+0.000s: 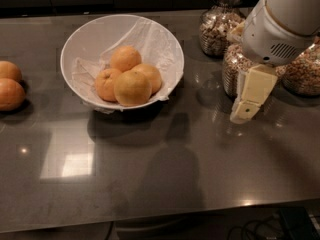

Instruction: Pick orange from white bowl

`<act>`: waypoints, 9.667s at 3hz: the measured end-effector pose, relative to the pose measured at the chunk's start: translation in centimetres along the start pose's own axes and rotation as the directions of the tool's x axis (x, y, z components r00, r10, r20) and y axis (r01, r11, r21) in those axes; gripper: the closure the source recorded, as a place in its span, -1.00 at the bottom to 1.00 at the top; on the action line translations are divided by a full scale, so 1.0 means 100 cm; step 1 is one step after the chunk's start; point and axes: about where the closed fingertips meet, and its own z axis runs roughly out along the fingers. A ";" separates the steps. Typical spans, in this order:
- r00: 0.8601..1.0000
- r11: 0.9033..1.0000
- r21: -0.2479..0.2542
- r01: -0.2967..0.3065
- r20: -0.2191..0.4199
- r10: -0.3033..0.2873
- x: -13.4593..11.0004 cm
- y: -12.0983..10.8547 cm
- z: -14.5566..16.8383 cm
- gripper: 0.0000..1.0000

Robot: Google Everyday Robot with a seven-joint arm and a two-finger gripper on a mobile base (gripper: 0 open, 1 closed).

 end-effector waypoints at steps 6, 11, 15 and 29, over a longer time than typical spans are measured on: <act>0.932 0.967 -0.062 0.246 0.290 -0.219 -0.137 -0.024 0.062 -1.00; 0.878 0.948 -0.071 0.309 0.403 -0.257 -0.173 -0.026 0.086 -1.00; 0.867 0.940 -0.067 0.336 0.412 -0.280 -0.183 -0.024 0.088 -0.48; 0.870 0.936 -0.135 0.326 0.430 -0.241 -0.186 -0.024 0.125 1.00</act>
Offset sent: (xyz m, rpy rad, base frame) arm 0.0079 0.0363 -0.0015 0.0180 -0.0165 0.0889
